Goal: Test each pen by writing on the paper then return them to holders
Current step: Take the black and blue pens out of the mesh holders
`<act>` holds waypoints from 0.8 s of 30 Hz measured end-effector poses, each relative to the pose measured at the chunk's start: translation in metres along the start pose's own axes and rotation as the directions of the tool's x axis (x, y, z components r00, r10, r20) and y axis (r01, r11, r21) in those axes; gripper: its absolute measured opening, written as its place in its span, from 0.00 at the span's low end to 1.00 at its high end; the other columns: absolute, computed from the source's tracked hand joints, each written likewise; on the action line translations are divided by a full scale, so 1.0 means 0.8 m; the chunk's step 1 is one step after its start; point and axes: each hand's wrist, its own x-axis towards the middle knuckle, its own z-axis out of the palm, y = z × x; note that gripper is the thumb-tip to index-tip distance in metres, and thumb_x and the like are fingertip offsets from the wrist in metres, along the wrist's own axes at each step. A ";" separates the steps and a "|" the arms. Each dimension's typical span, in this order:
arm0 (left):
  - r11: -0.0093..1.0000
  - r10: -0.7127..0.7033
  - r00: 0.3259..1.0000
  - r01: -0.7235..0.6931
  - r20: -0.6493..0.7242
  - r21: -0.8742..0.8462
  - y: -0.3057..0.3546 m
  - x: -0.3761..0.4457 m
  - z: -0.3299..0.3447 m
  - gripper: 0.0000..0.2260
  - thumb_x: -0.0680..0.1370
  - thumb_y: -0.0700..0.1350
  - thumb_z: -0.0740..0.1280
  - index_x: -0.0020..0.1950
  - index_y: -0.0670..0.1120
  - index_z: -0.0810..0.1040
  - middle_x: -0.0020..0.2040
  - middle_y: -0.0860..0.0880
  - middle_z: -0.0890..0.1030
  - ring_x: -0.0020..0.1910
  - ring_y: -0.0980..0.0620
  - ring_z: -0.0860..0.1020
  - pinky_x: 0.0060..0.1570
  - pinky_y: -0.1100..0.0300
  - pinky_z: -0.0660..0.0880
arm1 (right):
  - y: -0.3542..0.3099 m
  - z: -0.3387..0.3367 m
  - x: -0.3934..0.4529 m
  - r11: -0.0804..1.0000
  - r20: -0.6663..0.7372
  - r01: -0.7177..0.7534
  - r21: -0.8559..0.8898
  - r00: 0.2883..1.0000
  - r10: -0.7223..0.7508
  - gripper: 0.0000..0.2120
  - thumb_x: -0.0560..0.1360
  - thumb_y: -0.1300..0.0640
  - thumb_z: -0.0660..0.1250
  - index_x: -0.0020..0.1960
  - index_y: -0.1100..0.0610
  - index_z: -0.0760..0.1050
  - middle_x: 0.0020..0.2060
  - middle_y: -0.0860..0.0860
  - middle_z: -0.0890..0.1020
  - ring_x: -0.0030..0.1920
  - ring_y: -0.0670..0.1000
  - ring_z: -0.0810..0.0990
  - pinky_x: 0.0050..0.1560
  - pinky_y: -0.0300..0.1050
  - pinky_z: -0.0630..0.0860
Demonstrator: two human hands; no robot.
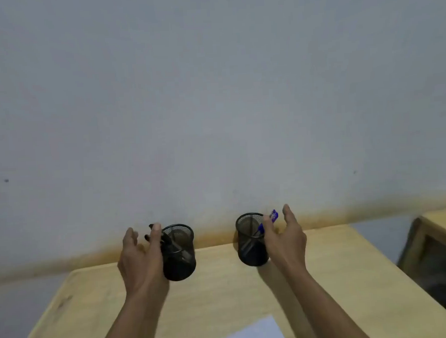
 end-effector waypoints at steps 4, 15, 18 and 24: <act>0.999 -0.041 0.999 0.041 0.001 -0.036 -0.026 0.030 0.015 0.28 0.71 0.63 0.73 0.65 0.49 0.78 0.62 0.48 0.81 0.59 0.48 0.78 0.62 0.55 0.72 | 0.013 0.024 0.011 0.992 -0.037 -0.080 0.102 0.996 0.084 0.29 0.79 0.49 0.70 0.77 0.56 0.69 0.71 0.53 0.77 0.73 0.54 0.73 0.63 0.39 0.66; 0.974 0.032 0.998 -0.045 -0.062 -0.224 -0.052 0.038 0.040 0.09 0.69 0.58 0.76 0.45 0.56 0.84 0.42 0.53 0.86 0.47 0.49 0.84 0.55 0.42 0.80 | 0.026 0.053 0.009 0.941 -0.117 0.009 0.337 0.993 0.033 0.12 0.78 0.56 0.73 0.60 0.55 0.82 0.60 0.52 0.85 0.64 0.47 0.81 0.61 0.39 0.79; 0.967 0.040 0.997 -0.057 -0.071 -0.247 -0.050 0.034 0.040 0.07 0.72 0.56 0.75 0.47 0.55 0.85 0.44 0.52 0.86 0.48 0.48 0.84 0.55 0.42 0.80 | 0.026 0.057 0.011 0.918 -0.125 0.000 0.397 0.991 0.054 0.08 0.77 0.56 0.73 0.56 0.54 0.83 0.56 0.53 0.86 0.60 0.47 0.84 0.61 0.44 0.81; 0.972 0.118 0.989 -0.134 -0.094 -0.194 -0.041 0.037 0.041 0.09 0.74 0.61 0.70 0.48 0.59 0.83 0.47 0.54 0.84 0.61 0.45 0.79 0.62 0.42 0.76 | 0.019 0.052 0.019 0.854 -0.190 0.024 0.520 0.978 0.088 0.10 0.78 0.59 0.73 0.58 0.60 0.81 0.52 0.59 0.86 0.51 0.44 0.86 0.53 0.31 0.80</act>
